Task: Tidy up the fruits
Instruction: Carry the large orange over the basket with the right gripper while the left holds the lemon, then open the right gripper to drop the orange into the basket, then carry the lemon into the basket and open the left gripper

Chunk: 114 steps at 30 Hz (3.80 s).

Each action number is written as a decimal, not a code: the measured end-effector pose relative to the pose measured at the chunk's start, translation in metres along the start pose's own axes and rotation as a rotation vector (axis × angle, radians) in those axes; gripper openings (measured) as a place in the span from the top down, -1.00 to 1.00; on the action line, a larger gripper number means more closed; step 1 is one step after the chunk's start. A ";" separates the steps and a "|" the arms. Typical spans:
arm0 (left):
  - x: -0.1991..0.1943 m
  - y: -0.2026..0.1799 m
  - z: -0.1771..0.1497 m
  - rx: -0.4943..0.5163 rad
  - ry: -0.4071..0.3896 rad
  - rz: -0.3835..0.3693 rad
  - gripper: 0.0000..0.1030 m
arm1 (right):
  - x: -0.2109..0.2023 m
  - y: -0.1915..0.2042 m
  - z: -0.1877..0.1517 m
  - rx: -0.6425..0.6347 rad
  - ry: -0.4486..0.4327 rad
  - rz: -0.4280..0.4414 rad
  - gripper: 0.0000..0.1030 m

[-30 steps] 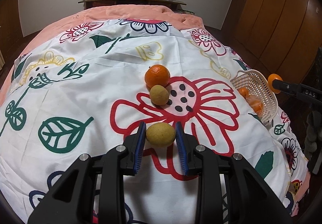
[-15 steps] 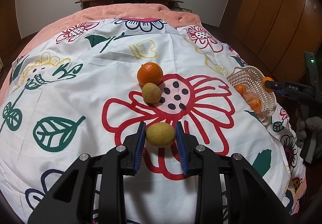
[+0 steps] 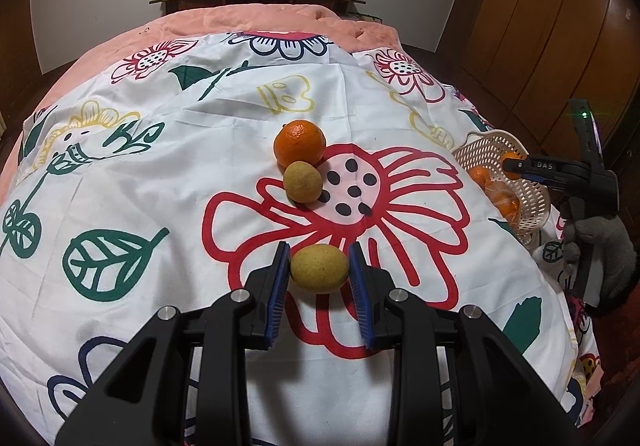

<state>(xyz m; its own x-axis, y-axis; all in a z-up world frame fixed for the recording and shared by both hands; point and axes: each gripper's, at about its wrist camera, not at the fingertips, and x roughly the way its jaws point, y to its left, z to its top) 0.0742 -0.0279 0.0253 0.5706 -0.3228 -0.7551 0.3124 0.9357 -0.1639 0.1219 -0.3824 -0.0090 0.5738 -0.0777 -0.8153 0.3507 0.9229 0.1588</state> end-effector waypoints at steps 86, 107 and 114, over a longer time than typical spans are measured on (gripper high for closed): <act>0.055 -0.184 0.062 0.332 0.077 -0.114 0.41 | -0.083 -0.097 -0.060 0.222 -0.215 0.210 -0.08; 0.109 -0.275 0.077 0.424 0.121 -0.261 0.40 | -0.081 -0.119 -0.065 0.262 -0.235 0.208 -0.09; 0.107 -0.271 0.081 0.396 0.106 -0.272 0.04 | -0.081 -0.118 -0.066 0.262 -0.232 0.209 -0.09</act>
<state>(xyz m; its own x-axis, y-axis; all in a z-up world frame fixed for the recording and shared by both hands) 0.1127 -0.3276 0.0404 0.3543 -0.5120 -0.7825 0.7159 0.6869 -0.1252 -0.0143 -0.4604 0.0015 0.7943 -0.0093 -0.6075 0.3682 0.8027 0.4691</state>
